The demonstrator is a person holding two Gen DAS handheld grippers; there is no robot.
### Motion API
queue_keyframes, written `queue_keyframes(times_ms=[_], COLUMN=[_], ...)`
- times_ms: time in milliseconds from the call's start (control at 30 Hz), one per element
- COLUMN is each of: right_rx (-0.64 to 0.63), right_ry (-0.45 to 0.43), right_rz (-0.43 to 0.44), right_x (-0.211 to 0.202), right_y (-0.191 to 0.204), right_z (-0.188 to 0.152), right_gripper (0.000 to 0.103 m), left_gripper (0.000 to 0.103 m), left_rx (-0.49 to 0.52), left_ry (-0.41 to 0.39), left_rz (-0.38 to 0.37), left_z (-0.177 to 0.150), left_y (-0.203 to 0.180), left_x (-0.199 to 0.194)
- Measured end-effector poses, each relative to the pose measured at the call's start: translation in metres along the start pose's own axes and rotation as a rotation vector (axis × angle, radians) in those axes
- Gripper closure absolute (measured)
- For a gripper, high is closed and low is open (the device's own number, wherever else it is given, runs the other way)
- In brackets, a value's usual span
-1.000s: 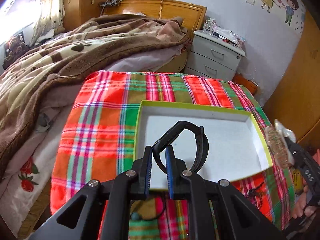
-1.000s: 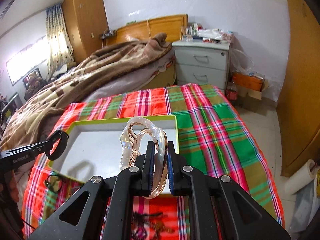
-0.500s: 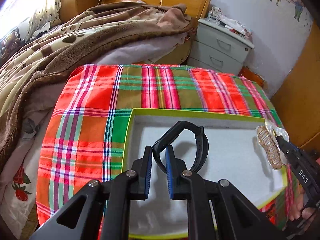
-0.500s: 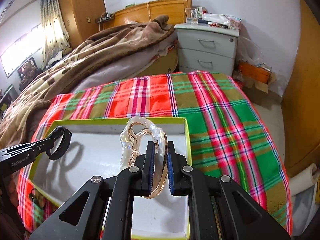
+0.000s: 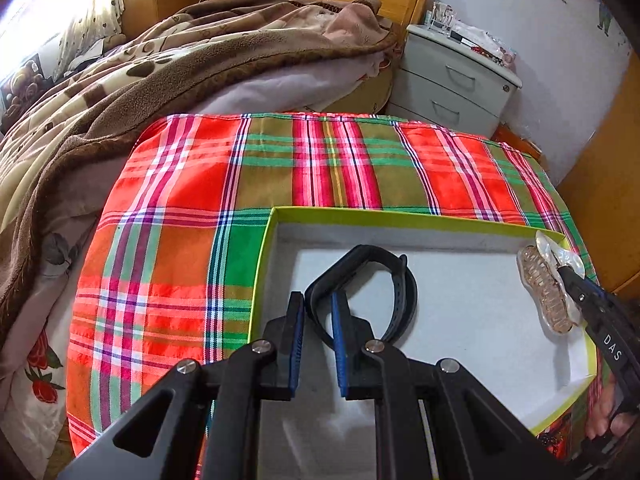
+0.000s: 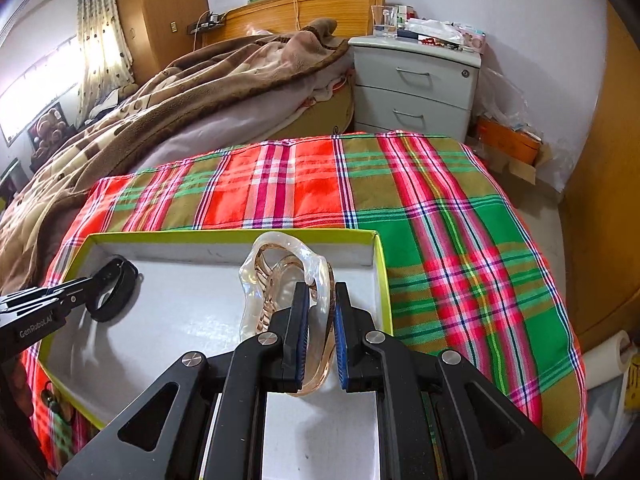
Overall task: Organize jewelry
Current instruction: 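Carry band and clip into the white box and open both grippers, then withdraw both grippers from the box toward the remaining jewelry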
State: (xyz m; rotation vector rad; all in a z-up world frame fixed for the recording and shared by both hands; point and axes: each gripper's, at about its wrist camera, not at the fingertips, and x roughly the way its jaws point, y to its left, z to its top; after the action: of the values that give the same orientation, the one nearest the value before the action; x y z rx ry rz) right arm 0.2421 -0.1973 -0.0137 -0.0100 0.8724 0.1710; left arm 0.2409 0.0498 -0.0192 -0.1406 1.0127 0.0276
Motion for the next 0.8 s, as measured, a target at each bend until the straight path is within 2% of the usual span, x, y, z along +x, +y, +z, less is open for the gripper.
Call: queue_keyframes(times_ms=[267,500,567,600,800], right_rx=[-0.007,-0.004,-0.002,0.0,0.014], right_ry=[-0.007,-0.036,-0.045,-0.052,-0.089], right_rz=[-0.008,-0.01,-0.01,-0.007,0.003], right_x=[-0.001,-0.008,-0.011,-0.014,-0.034], right_y=[0.0,-0.002,-0.002,-0.002,-0.004], right_z=[0.0,0.002,0.002,0.002,-0.004], right_gripper=[0.088,0.085,0.079,0.072,0.071], left_gripper=[0.087,0.076,0.073,0.072,0.065], left_rx=[0.005,0.008,0.01,0.007,0.008], left_ry=[0.012,0.012,0.006,0.004,-0.031], left_rz=[0.007,0.005,0.003,0.0,-0.025], left_z=[-0.001,-0.001,-0.001,-0.002,-0.009], left_y=[-0.001,-0.004,-0.004,-0.004,0.002], left_x=[0.002,0.0,-0.003,-0.005,-0.028])
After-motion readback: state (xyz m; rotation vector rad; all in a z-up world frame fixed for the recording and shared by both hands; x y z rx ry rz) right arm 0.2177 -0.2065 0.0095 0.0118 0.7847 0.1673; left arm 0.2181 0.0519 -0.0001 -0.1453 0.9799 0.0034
